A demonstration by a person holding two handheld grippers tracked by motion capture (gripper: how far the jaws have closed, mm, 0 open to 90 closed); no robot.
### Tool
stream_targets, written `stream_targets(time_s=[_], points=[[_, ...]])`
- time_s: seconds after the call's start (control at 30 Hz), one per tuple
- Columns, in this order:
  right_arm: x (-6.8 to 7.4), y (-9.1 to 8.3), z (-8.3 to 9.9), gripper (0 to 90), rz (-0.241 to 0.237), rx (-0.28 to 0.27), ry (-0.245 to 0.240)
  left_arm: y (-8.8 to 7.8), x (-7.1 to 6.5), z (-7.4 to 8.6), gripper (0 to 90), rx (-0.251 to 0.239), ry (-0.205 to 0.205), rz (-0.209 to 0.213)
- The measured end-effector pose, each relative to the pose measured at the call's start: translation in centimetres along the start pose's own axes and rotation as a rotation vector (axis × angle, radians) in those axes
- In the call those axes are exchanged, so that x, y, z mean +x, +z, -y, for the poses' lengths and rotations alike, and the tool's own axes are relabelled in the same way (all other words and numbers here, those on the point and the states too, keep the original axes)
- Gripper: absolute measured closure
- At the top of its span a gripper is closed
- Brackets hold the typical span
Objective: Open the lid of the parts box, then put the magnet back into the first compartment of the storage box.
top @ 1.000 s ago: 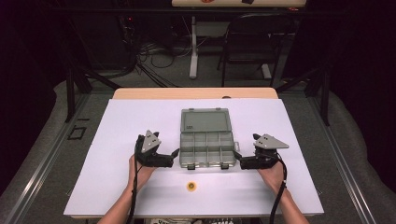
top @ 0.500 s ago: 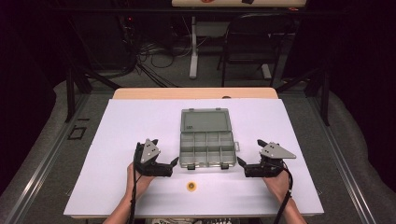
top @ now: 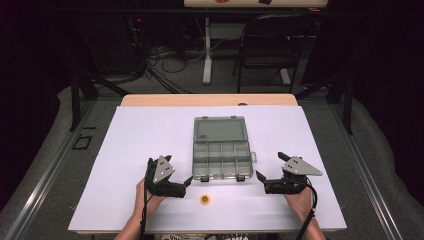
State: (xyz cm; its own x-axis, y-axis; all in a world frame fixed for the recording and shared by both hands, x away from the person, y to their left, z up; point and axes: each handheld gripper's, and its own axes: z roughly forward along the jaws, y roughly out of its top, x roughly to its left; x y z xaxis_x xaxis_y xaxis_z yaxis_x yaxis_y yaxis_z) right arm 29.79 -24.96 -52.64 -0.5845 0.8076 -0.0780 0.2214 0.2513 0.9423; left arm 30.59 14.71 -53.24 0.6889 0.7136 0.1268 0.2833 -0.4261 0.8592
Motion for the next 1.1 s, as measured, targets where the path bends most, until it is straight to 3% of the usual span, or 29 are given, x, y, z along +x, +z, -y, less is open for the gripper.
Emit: stream_targets(time_s=[0.17,0.43,0.67,1.1], points=[[0.4,-0.6,0.1,0.0,-0.012,0.008,-0.028,-0.3,-0.1,0.3,0.2,0.005,-0.016,0.007],[0.2,-1.6,0.6,0.0,-0.027,0.009,-0.027,-0.7,-0.7,0.7,0.2,0.013,0.001,0.033],[0.0,-1.4,0.4,0.0,-0.051,0.013,-0.043,-0.5,-0.7,0.3,0.2,0.026,0.061,0.074],[-0.2,-0.9,0.1,0.0,-0.079,0.032,-0.053,-0.5,-1.1,-0.5,0.2,0.053,0.068,0.118]])
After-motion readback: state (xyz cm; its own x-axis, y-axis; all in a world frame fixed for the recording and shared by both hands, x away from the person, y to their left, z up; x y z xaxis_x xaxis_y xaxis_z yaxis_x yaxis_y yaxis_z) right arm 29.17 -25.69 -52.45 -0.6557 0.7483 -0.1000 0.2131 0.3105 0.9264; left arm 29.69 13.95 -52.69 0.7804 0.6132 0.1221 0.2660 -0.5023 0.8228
